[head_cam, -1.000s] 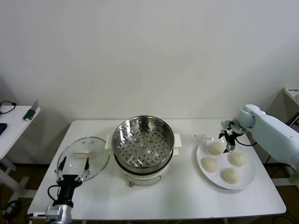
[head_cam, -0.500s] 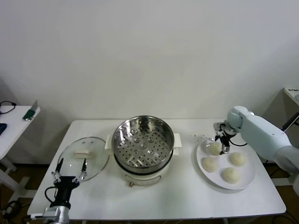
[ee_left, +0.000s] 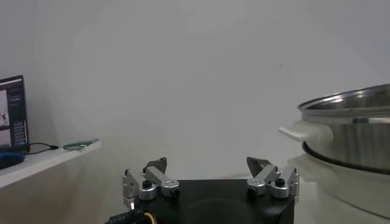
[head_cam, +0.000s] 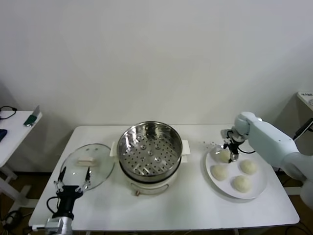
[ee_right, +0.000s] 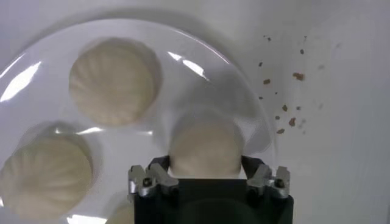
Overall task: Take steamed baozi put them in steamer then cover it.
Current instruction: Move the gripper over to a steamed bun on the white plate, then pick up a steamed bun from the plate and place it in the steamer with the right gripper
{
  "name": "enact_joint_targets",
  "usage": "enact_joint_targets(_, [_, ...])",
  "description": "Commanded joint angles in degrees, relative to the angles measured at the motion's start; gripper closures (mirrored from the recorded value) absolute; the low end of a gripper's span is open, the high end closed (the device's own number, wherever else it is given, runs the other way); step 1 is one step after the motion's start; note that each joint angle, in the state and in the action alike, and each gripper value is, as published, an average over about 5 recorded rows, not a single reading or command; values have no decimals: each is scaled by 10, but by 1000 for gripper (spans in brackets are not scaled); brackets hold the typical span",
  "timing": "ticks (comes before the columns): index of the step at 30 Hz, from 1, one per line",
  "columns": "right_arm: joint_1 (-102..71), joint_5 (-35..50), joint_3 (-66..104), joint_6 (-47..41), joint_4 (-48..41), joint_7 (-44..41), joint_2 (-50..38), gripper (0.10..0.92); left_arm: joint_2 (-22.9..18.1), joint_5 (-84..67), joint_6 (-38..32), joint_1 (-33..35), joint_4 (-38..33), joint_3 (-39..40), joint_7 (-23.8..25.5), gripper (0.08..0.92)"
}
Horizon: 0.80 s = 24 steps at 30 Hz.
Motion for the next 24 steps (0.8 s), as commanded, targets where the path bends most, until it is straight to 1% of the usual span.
enact_joint_targets(1, [6, -2, -1, 4, 1, -2, 2, 332, 0, -1, -1, 2, 1, -1, -1, 177])
enact_joint_targets(6, [52, 23, -45, 27, 32, -8, -12, 346, 0, -2, -2, 5, 0, -2, -1, 177])
enact_joint_targets(11, [176, 68, -145, 107, 75, -27, -8, 344, 1, -2, -2, 9, -1, -2, -1, 177])
enact_joint_targets(18, [353, 118, -275, 222, 118, -55, 54, 343, 1, -3, -4, 15, -1, -3, -2, 177])
enact_joint_targets(24, [411, 124, -283, 282, 182, -70, 122, 338, -1, -3, -6, 19, -2, -1, -3, 177])
